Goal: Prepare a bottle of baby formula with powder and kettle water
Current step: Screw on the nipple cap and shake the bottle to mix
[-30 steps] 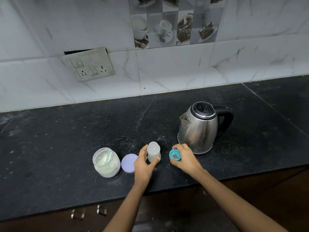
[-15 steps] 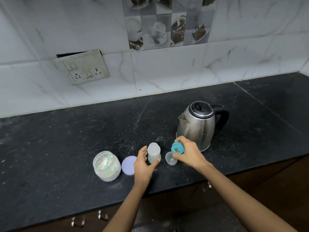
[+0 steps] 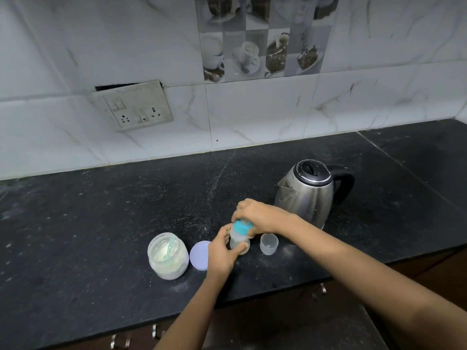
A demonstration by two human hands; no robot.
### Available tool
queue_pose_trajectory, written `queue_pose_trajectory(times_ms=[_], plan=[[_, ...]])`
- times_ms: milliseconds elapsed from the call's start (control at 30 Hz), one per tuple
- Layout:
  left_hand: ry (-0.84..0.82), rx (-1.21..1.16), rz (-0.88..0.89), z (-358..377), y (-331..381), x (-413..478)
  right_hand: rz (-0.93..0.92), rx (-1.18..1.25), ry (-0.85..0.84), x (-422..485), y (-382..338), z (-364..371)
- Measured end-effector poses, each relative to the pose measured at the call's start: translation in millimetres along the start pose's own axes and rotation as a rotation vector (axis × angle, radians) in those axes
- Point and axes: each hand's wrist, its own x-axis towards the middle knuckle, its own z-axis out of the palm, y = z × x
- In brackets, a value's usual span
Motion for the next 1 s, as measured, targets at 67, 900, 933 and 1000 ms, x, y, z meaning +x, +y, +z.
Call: queue_pose_trajectory(times_ms=[67, 900, 933, 1000], plan=[[-0.007, 0.02, -0.011, -1, -2, 2, -0.06, -0.074, -0.07, 10, -6, -2], [-0.026, -0.059, -0.031, -3, -6, 4, 0.375, 0.11, -0.123, 17, -18, 2], [-0.031, -0.061, -0.035, -3, -6, 4, 0.421, 0.178, -0.23, 14, -15, -2], [-0.035, -0.061, -0.041, -4, -6, 5, 0.446, 0.202, -0.385, 7, -4, -13]])
